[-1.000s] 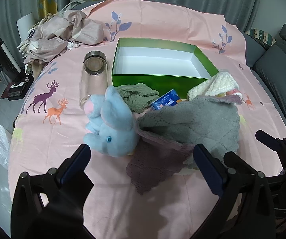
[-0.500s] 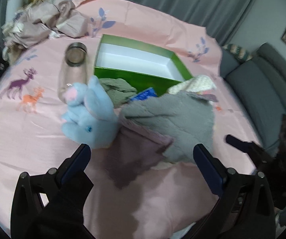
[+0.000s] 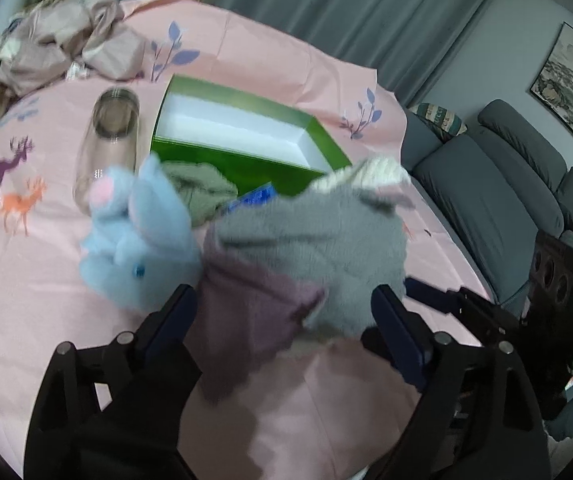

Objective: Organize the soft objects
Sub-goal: 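Grasp the grey knit cloth with mauve towel in the right gripper and lift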

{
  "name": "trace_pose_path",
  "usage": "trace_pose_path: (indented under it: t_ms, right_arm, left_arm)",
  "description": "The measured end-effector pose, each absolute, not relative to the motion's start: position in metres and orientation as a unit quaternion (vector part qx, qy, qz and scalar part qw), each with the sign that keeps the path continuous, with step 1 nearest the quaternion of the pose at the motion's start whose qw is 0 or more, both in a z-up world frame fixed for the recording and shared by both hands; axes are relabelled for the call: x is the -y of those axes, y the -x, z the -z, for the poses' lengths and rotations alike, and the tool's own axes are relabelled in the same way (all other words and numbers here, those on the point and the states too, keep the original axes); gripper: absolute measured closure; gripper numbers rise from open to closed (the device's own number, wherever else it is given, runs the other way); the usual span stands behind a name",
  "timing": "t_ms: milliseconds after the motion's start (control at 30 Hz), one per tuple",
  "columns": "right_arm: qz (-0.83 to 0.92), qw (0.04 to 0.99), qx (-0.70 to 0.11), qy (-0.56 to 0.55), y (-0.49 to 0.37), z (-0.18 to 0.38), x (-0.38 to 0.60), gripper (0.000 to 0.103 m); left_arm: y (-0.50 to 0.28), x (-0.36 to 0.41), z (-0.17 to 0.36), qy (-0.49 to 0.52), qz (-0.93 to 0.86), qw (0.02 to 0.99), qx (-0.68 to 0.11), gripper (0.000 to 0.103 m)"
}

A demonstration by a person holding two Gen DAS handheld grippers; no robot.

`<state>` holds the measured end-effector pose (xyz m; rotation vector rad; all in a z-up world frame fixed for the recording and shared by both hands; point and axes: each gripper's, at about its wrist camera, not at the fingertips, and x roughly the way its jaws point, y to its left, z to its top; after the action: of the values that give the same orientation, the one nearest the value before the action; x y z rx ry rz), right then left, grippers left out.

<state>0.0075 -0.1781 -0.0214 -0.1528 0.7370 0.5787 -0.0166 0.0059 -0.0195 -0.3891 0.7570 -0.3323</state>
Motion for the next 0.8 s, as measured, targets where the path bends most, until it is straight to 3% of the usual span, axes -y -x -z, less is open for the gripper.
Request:
trace_pose_path:
  t_ms: [133, 267, 333, 400, 433, 500, 567, 700, 800]
  right_arm:
    - [-0.284, 0.885, -0.361, 0.074, -0.01, 0.025, 0.176, 0.027]
    - [-0.29, 0.881, -0.365, 0.076, -0.012, 0.027, 0.172, 0.034]
    - [-0.293, 0.879, -0.368, 0.078, -0.013, 0.028, 0.17, 0.042]
    - [-0.291, 0.877, -0.373, 0.081, -0.016, 0.031, 0.169, 0.05]
    - [-0.288, 0.877, -0.375, 0.082, -0.016, 0.032, 0.169, 0.051]
    - [-0.288, 0.877, -0.376, 0.081, -0.016, 0.032, 0.169, 0.068]
    - [-0.287, 0.878, -0.375, 0.079, -0.016, 0.032, 0.17, 0.078]
    - [-0.297, 0.878, -0.368, 0.076, -0.013, 0.027, 0.17, 0.098]
    - [-0.317, 0.88, -0.345, 0.076, -0.003, 0.016, 0.169, 0.099]
  left_arm:
    - [0.001, -0.014, 0.017, 0.185, 0.16, 0.901, -0.358, 0.019]
    - [-0.013, -0.016, 0.023, 0.183, 0.179, 0.893, -0.369, 0.037]
    - [-0.017, -0.017, 0.025, 0.189, 0.185, 0.89, -0.372, 0.044]
    - [-0.018, -0.018, 0.028, 0.199, 0.193, 0.885, -0.375, 0.072]
    - [-0.019, -0.019, 0.029, 0.204, 0.196, 0.882, -0.377, 0.077]
    - [-0.016, -0.019, 0.03, 0.211, 0.202, 0.88, -0.375, 0.089]
    - [-0.015, -0.02, 0.031, 0.218, 0.203, 0.878, -0.376, 0.095]
    - [-0.008, -0.026, 0.028, 0.241, 0.208, 0.872, -0.373, 0.096]
    - [0.004, -0.026, 0.019, 0.239, 0.22, 0.875, -0.359, 0.097]
